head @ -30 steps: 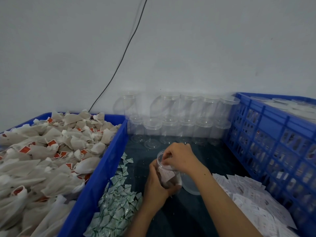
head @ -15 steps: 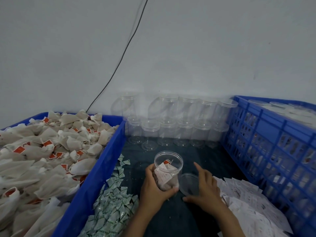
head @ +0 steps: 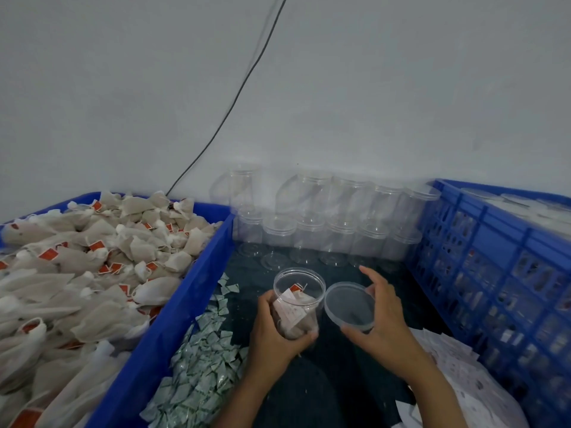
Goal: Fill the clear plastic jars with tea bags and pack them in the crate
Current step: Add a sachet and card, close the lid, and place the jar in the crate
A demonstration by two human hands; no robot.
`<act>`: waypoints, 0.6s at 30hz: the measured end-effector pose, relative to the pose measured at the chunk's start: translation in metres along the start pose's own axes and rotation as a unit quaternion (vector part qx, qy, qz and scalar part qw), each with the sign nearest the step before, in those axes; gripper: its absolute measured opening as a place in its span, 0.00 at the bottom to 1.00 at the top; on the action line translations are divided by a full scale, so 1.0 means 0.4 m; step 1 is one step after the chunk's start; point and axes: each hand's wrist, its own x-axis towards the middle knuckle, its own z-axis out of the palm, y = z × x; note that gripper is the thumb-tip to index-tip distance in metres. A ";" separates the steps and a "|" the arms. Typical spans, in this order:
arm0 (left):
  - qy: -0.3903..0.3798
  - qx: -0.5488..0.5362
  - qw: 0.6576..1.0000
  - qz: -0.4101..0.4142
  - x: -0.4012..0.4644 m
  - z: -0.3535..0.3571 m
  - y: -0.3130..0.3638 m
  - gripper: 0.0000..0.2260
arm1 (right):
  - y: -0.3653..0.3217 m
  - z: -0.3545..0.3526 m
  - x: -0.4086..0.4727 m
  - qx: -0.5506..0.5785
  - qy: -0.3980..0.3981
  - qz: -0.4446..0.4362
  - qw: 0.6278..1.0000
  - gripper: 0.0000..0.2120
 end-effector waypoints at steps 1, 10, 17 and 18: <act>0.008 -0.004 1.000 0.006 0.000 0.000 0.000 0.37 | -0.016 -0.011 0.004 -0.041 -0.009 -0.016 0.999 0.48; -0.027 -0.018 0.998 0.052 -0.005 0.007 0.002 0.39 | -0.098 -0.019 0.051 0.022 -0.101 -0.093 0.990 0.45; -0.075 -0.014 0.995 0.057 -0.006 0.009 0.000 0.41 | -0.096 0.035 0.069 0.132 -0.082 -0.077 0.985 0.33; -0.079 -0.015 0.995 0.055 -0.006 0.009 -0.001 0.41 | -0.094 0.043 0.071 0.123 -0.087 -0.080 0.985 0.30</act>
